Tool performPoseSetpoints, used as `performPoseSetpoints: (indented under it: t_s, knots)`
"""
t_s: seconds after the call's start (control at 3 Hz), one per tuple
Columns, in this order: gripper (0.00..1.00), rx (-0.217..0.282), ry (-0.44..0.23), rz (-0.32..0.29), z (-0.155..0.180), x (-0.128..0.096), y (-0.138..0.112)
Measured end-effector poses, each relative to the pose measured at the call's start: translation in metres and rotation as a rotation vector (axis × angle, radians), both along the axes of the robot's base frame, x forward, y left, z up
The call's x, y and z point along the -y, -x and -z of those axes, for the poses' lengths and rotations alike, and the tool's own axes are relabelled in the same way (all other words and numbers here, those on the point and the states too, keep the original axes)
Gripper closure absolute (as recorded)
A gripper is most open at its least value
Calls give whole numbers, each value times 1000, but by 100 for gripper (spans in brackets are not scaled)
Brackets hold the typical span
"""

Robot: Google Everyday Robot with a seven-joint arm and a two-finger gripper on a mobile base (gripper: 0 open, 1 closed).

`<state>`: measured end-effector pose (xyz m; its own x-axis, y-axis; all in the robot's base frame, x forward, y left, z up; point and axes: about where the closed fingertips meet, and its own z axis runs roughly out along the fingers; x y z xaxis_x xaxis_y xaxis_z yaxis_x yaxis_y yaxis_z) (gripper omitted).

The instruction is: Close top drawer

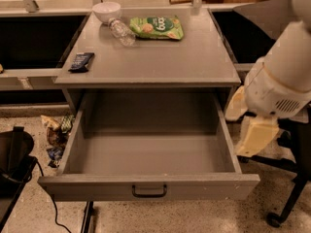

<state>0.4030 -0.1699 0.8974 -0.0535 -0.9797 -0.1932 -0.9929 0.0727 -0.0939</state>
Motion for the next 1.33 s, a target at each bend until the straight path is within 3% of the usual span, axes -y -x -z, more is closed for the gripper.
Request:
performPoseSetpoints:
  t_s: [0.33, 0.67, 1.0, 1.33]
  knots:
    - [65, -98, -49, -61, 53, -21, 26]
    - [89, -118, -44, -63, 61, -21, 33]
    - [100, -143, -25, -98, 83, -30, 42]
    - [100, -146, 5, -128, 118, -43, 64]
